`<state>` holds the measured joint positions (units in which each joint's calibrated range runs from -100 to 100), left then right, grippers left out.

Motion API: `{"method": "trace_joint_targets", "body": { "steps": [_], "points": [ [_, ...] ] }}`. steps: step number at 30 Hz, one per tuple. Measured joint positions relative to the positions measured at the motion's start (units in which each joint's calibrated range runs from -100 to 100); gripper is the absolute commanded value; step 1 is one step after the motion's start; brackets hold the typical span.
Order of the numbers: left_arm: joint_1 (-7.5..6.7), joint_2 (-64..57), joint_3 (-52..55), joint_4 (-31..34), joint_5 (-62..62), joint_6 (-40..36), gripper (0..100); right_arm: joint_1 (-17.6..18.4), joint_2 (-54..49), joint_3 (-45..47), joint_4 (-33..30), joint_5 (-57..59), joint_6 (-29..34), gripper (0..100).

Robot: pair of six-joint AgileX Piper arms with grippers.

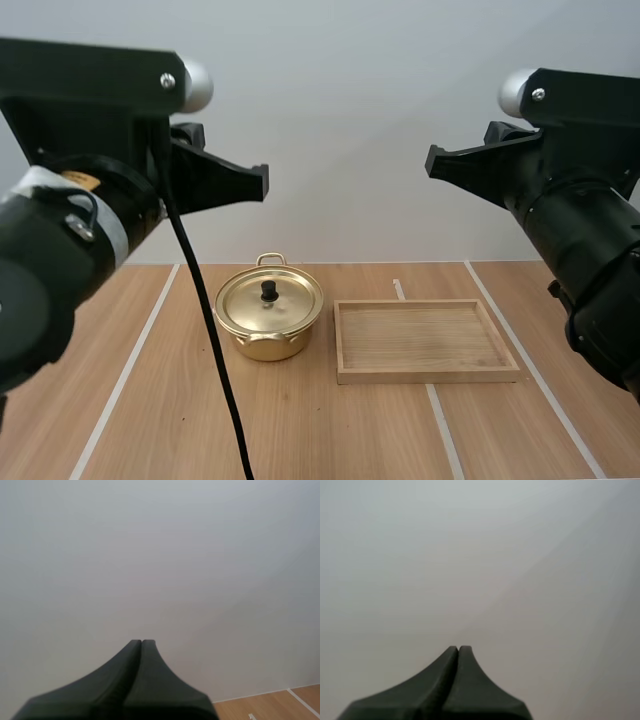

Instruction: Open the pot, put the pineapple inside, and close it

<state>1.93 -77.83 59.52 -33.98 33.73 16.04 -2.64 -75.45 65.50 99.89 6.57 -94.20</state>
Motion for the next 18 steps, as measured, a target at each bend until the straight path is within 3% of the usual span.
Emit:
{"method": "trace_joint_targets", "body": {
  "steps": [14, 18],
  "points": [
    [0.03, -6.9, 15.5, 6.9, -4.5, -2.5, 0, 0.0, -2.1, 16.3, -0.1, -0.9, 1.5, 0],
    [0.94, -6.9, 17.7, 7.0, -4.5, -4.4, 0, 0.0, -2.1, 18.8, -0.3, -0.9, 1.5, 0]
  ]
}}
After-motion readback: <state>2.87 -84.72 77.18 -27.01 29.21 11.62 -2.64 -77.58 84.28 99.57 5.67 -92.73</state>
